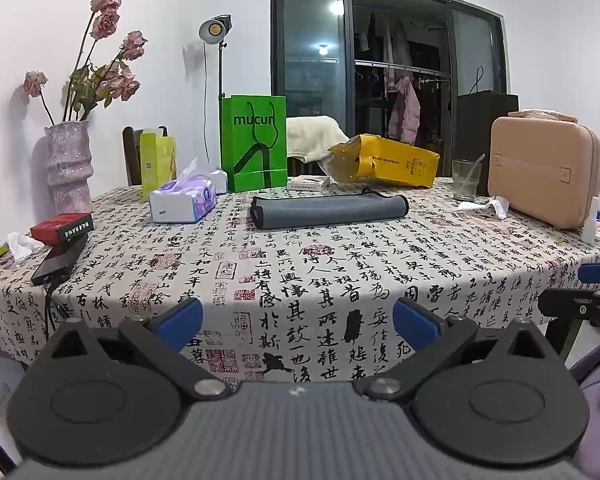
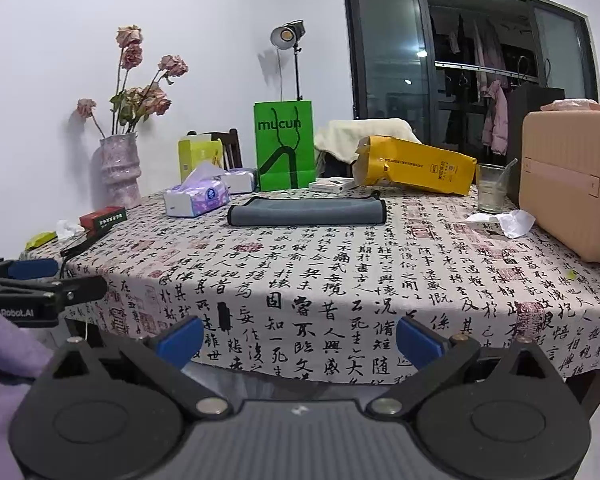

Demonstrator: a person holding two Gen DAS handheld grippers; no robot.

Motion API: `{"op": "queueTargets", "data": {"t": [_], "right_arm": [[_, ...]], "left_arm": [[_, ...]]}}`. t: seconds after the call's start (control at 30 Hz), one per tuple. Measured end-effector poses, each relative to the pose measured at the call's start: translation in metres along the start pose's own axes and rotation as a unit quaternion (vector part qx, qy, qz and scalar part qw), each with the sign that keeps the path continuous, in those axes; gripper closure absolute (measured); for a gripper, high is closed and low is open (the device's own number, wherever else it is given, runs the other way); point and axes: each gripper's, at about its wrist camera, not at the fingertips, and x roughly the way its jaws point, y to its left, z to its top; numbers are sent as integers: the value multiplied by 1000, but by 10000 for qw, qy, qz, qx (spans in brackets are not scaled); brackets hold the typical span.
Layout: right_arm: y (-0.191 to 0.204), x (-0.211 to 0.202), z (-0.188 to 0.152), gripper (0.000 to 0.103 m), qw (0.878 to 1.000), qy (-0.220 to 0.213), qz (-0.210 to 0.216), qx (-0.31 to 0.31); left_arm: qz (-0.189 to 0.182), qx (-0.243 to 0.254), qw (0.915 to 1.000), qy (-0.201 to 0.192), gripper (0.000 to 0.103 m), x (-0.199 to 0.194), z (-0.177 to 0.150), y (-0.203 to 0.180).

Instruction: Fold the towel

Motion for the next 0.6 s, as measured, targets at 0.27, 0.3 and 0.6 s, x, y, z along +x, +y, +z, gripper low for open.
{"op": "queueTargets", "data": {"t": [0.27,0.3,0.6], "right_arm": [[-2,0,-1,0,10000,7,-23,47],[-2,0,-1,0,10000,6,-24,46],[-2,1,-1,0,10000,7,-28,39]], "left_arm": [[-8,15,10000,-6,0,0,0,0],[-9,18,10000,-8,0,1,0,0],[-20,26,10000,-8,0,1,0,1]]}}
